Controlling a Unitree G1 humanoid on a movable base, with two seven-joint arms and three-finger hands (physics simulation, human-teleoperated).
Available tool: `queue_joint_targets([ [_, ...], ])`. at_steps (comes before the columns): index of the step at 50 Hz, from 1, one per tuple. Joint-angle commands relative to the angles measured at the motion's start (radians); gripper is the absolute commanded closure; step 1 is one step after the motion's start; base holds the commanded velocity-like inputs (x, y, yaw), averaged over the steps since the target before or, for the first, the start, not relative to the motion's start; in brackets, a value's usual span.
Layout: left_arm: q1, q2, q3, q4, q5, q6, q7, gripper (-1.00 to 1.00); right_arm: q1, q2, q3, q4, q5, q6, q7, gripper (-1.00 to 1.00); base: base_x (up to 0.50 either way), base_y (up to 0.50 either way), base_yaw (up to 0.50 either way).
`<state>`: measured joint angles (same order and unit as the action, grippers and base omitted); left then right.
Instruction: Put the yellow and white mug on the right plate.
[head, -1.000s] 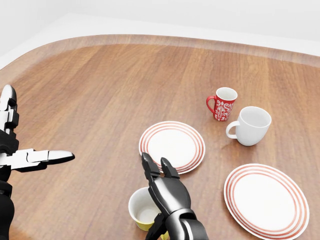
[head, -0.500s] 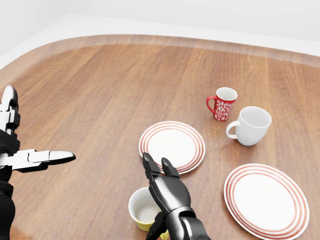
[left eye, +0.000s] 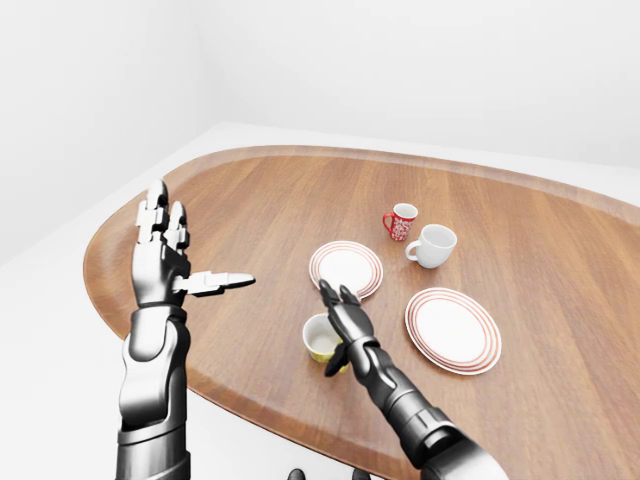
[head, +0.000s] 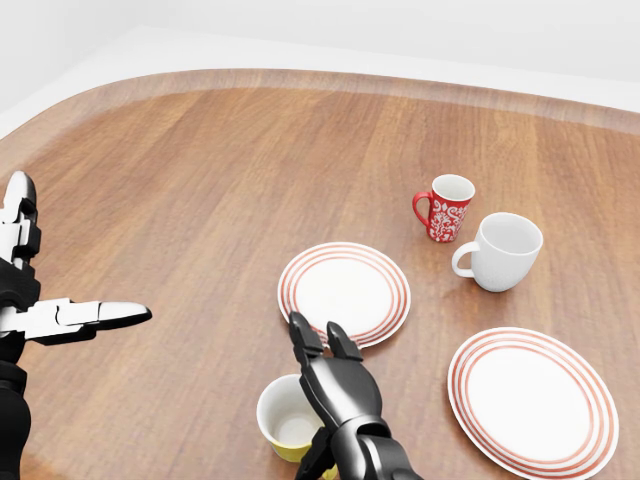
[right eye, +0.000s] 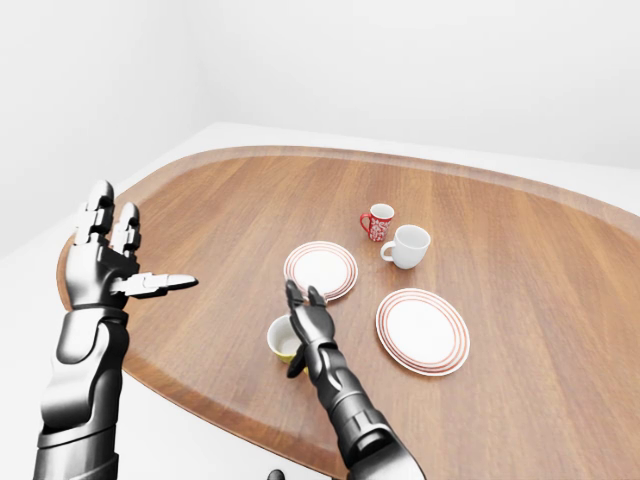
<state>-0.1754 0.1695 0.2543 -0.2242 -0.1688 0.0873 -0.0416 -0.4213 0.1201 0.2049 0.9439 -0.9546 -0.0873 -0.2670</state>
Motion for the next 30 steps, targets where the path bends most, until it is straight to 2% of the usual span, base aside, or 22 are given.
queue_joint_targets([
  [1, 0.001, 0.0, 0.0, 0.0, 0.001, 0.0, -0.001, -1.0, -0.008, 0.002, -0.001, 0.033, 0.0, 0.0, -0.015, -1.0, 0.0, 0.0, 0.0],
  [15, 0.0, -0.001, -0.002, 0.008, 0.003, 0.0, -0.001, -1.0, -0.004, 0.0, -0.002, 0.029, 0.001, 0.0, -0.012, -1.0, 0.0, 0.0, 0.0],
  [16, 0.0, -0.001, -0.002, 0.006, 0.002, 0.0, -0.001, -1.0, -0.01, -0.001, -0.003, 0.04, 0.003, 0.0, -0.016, 0.21, 0.0, 0.0, 0.0],
  [17, 0.0, -0.001, -0.002, 0.005, 0.002, 0.0, -0.001, -1.0, -0.014, -0.001, -0.004, 0.048, 0.003, 0.0, -0.021, 0.89, 0.0, 0.0, 0.0],
  [18, 0.001, -0.001, -0.002, 0.003, 0.002, 0.0, -0.001, -1.0, -0.015, -0.002, -0.004, 0.051, 0.001, 0.0, -0.023, 1.0, 0.0, 0.0, 0.0],
  [30, 0.0, -0.002, -0.003, 0.011, 0.004, 0.0, -0.002, -1.0, -0.013, -0.004, -0.006, 0.032, 0.003, 0.0, -0.017, 1.0, 0.0, 0.0, 0.0],
])
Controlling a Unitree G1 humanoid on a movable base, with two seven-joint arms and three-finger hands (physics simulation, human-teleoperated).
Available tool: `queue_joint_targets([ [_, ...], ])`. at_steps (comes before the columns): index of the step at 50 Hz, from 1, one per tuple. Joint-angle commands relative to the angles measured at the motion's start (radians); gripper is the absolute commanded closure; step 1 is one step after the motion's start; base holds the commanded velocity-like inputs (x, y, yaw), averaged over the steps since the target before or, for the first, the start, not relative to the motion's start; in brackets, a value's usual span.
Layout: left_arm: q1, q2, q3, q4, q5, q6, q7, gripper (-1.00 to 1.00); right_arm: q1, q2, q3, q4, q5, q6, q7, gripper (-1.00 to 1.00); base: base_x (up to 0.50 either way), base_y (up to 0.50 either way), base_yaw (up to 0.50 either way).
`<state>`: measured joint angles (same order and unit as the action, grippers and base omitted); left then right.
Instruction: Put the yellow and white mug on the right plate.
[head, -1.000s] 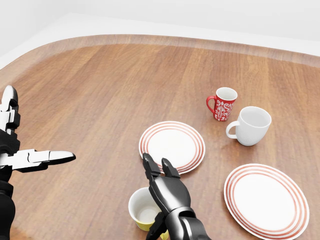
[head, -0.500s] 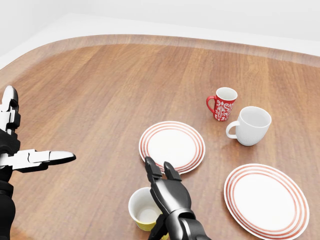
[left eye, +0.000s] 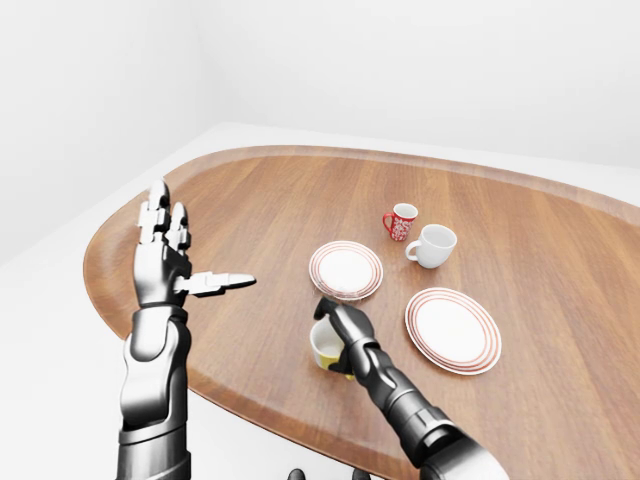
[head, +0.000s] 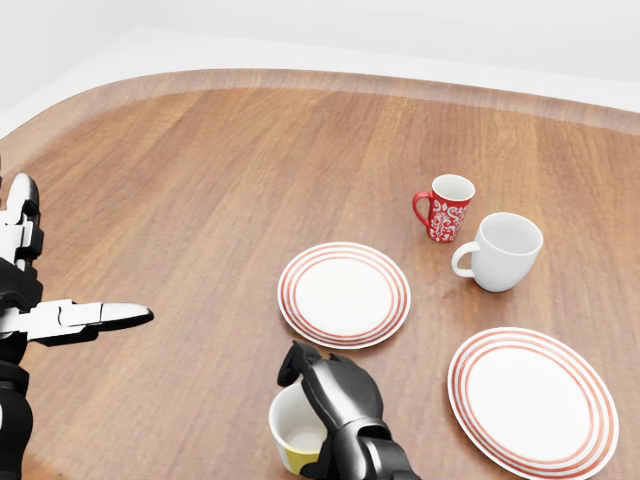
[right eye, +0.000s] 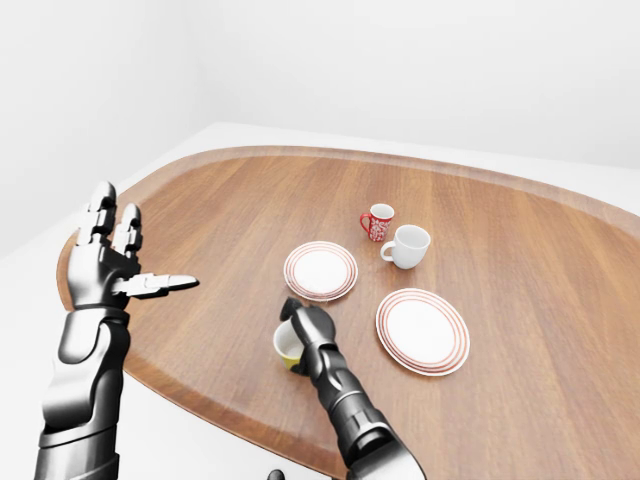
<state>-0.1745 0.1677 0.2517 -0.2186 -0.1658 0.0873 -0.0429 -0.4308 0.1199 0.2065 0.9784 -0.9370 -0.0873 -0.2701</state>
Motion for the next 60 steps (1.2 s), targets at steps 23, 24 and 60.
queue_joint_targets([
  [23, -0.003, 0.006, 0.008, -0.014, -0.008, 0.0, 0.003, -1.0, 0.044, -0.055, -0.04, -0.253, 0.037, 0.046, 0.13, 1.0, 0.0, 0.0, 0.0],
  [24, -0.003, 0.006, 0.008, -0.016, -0.009, 0.0, 0.004, -1.0, 0.044, -0.058, -0.042, -0.257, 0.041, 0.048, 0.133, 1.0, 0.0, 0.0, 0.0],
  [60, 0.002, -0.001, -0.002, 0.014, 0.006, 0.0, -0.003, -1.0, 0.026, -0.219, -0.165, -0.39, 0.154, 0.089, 0.238, 1.0, 0.0, 0.0, 0.0],
])
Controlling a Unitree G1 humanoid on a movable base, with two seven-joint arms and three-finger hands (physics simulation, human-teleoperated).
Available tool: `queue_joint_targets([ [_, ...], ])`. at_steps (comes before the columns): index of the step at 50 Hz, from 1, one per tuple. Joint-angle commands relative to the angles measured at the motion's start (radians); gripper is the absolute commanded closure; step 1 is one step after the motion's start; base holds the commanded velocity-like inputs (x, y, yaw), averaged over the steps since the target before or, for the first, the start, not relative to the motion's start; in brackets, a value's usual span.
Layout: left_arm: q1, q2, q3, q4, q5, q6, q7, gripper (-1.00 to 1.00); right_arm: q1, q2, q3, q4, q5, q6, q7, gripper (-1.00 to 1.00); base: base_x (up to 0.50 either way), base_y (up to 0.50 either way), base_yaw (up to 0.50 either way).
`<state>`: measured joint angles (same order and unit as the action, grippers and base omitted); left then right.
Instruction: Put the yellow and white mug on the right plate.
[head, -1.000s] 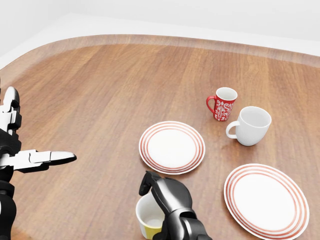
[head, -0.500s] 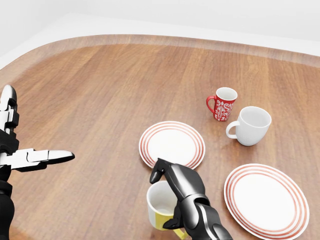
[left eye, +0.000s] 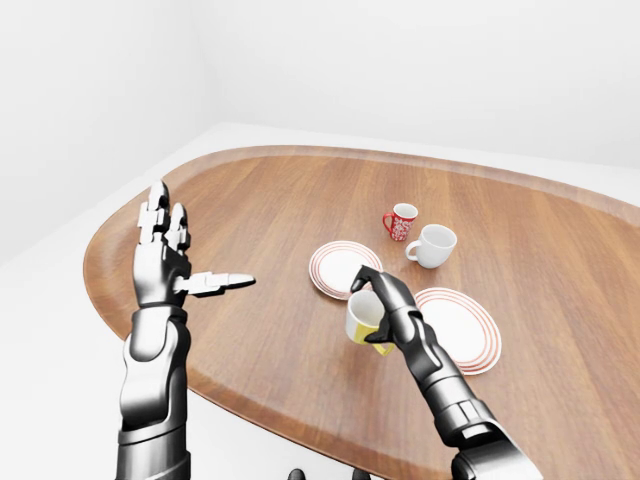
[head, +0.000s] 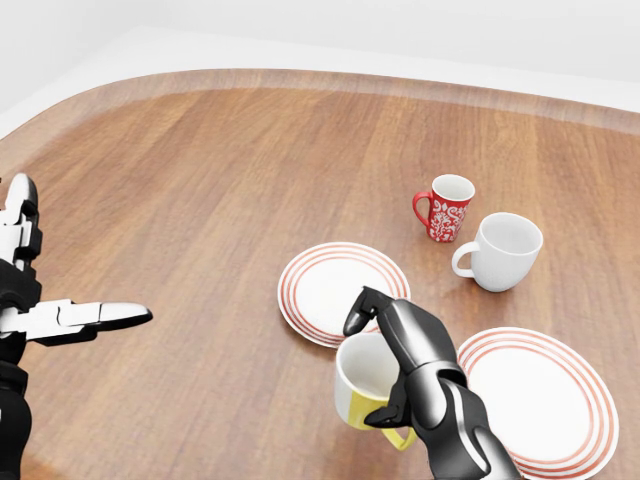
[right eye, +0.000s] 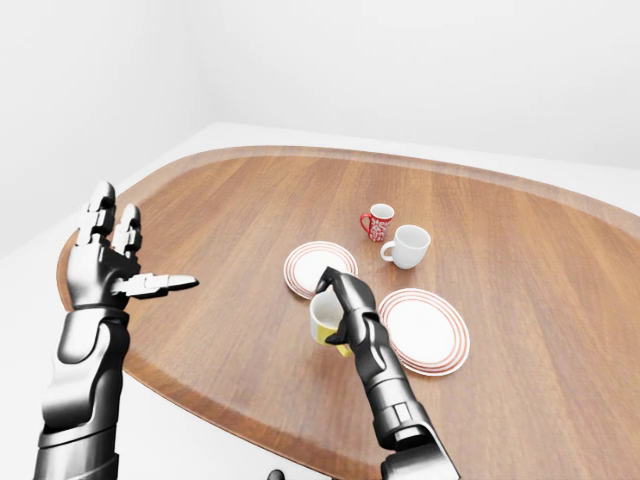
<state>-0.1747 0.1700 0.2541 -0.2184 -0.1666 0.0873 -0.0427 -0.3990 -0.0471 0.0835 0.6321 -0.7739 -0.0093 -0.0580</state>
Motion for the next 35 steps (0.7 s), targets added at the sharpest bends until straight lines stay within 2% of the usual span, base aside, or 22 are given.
queue_joint_targets([
  [1, 0.002, -0.003, -0.005, 0.015, 0.008, 0.0, -0.003, -1.0, -0.007, -0.057, -0.045, -0.04, -0.005, 0.008, 0.024, 1.0, 0.0, 0.0, 0.0],
  [13, 0.003, -0.003, -0.004, 0.009, 0.009, 0.0, -0.003, -1.0, -0.021, -0.104, -0.077, 0.004, 0.032, -0.008, 0.013, 1.0, 0.0, 0.0, 0.0],
  [20, 0.004, -0.005, -0.005, 0.011, 0.011, 0.0, -0.004, -1.0, -0.047, -0.141, -0.097, 0.086, 0.05, -0.044, -0.018, 1.0, 0.0, 0.0, 0.0],
  [29, 0.006, -0.006, -0.007, 0.012, 0.013, 0.0, -0.004, -1.0, -0.061, -0.174, -0.114, 0.108, 0.069, -0.05, -0.023, 1.0, 0.0, 0.0, 0.0],
  [31, 0.008, -0.007, -0.008, 0.007, 0.014, 0.0, -0.004, -1.0, -0.07, -0.184, -0.119, 0.132, 0.075, -0.06, -0.032, 1.0, 0.0, 0.0, 0.0],
  [32, 0.008, -0.007, -0.008, 0.004, 0.014, 0.0, -0.004, -1.0, -0.084, -0.191, -0.121, 0.17, 0.08, -0.076, -0.047, 1.0, 0.0, 0.0, 0.0],
  [35, 0.005, -0.006, -0.007, 0.011, 0.014, 0.0, -0.005, -1.0, -0.107, -0.203, -0.121, 0.234, 0.085, -0.078, -0.072, 1.0, 0.0, 0.0, 0.0],
])
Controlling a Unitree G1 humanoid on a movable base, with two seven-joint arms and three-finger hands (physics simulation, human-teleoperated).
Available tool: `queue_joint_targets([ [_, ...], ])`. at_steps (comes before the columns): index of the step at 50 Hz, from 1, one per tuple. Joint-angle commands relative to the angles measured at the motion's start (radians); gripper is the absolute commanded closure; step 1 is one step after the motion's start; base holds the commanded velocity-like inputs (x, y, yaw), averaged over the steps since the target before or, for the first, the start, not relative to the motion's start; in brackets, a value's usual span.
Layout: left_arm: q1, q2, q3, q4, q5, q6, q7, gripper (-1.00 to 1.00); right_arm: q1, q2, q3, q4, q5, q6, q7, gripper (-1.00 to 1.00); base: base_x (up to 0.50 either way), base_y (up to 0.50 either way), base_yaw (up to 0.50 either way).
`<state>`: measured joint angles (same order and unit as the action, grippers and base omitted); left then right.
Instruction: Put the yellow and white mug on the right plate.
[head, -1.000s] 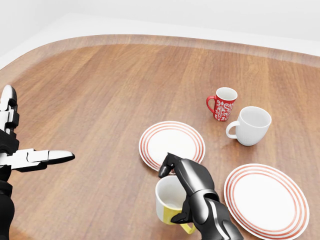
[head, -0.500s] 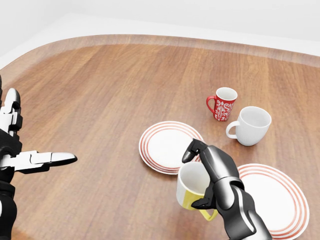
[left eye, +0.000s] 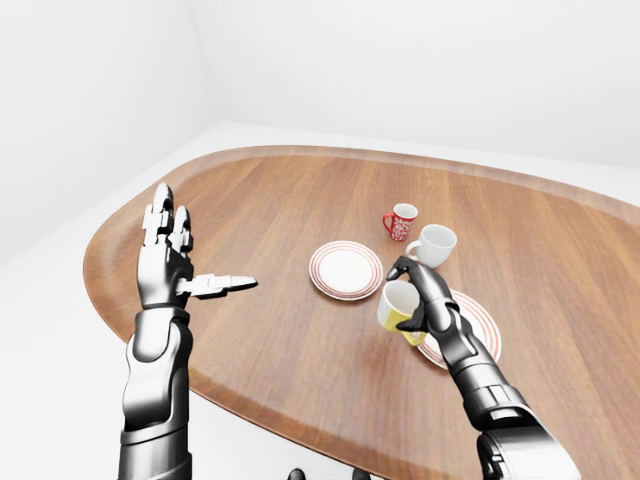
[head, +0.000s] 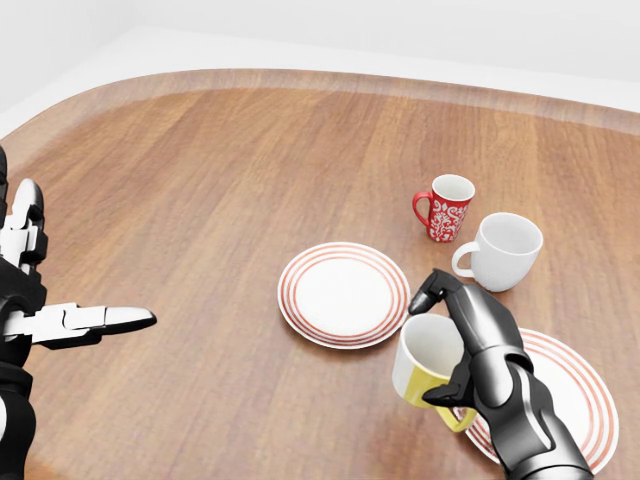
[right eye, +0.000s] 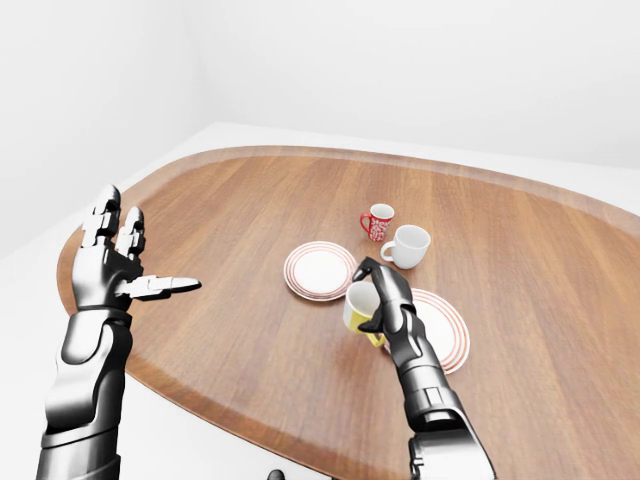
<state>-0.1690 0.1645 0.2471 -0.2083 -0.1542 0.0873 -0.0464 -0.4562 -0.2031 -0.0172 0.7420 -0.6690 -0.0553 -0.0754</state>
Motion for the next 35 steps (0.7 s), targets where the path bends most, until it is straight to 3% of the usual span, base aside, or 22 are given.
queue_joint_targets([
  [1, -0.001, -0.001, 0.0, 0.001, 0.002, 0.0, -0.001, -1.0, -0.056, -0.052, -0.02, 0.138, -0.019, -0.032, -0.06, 1.0, 0.0, 0.0, 0.0],
  [14, 0.002, -0.001, 0.0, -0.007, 0.003, 0.0, -0.001, -1.0, -0.144, -0.113, -0.021, 0.377, 0.011, -0.032, -0.151, 1.0, 0.0, 0.0, 0.0],
  [35, 0.001, -0.001, -0.001, 0.003, 0.004, 0.0, -0.001, -1.0, -0.176, -0.178, -0.036, 0.489, 0.061, -0.032, -0.182, 1.0, 0.0, 0.0, 0.0],
])
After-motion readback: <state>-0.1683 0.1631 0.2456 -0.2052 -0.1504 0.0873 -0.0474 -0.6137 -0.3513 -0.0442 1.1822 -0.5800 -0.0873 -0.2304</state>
